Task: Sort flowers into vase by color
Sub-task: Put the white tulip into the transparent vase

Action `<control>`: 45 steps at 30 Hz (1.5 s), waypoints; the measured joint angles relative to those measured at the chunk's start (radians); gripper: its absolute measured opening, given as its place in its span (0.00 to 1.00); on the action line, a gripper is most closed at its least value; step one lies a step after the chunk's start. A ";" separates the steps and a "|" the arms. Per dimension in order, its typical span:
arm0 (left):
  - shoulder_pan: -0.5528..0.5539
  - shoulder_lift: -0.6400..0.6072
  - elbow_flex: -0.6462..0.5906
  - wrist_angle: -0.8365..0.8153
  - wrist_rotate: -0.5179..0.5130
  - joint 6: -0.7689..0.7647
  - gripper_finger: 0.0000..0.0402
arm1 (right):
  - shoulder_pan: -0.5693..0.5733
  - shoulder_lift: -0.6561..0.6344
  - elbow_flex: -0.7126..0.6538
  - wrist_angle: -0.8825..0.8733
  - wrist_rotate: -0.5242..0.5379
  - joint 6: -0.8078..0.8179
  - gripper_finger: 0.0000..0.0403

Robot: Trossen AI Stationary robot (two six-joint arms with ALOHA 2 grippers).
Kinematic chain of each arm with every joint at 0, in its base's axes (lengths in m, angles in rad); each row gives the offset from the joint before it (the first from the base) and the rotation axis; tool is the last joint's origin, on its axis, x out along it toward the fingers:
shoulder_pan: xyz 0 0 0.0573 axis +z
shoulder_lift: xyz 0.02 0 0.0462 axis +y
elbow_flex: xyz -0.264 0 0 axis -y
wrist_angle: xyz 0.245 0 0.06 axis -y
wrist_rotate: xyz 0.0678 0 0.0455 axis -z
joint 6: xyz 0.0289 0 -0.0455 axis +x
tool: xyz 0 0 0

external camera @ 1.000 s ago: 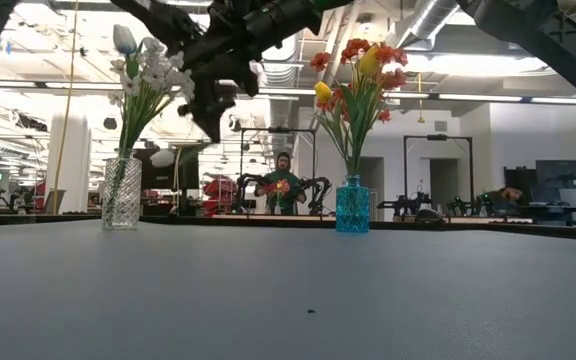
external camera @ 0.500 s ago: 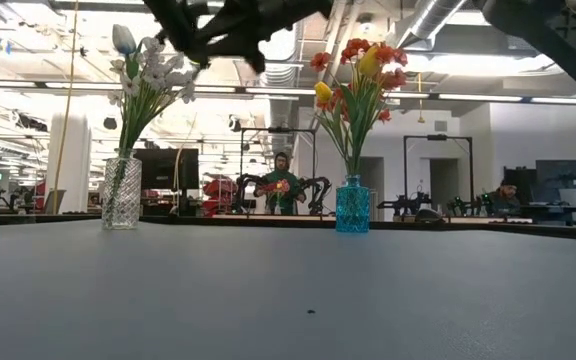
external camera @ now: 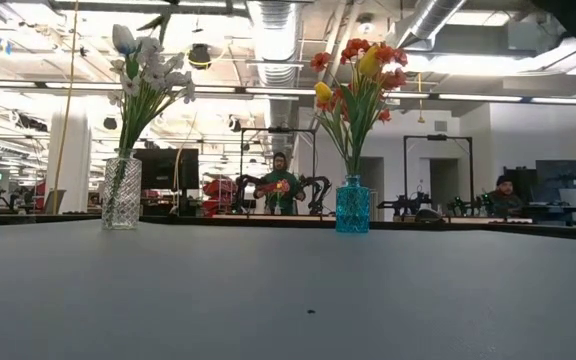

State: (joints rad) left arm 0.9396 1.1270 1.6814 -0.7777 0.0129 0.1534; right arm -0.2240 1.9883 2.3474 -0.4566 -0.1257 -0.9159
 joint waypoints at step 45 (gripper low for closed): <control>-0.254 0.085 0.000 -0.039 0.690 -0.611 0.00 | 0.026 0.028 -0.048 0.183 0.140 -1.188 0.26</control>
State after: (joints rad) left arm 0.6851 1.2119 1.6817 -0.8171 0.7032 -0.4574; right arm -0.1980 2.0163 2.2997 -0.2737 0.0148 -2.1039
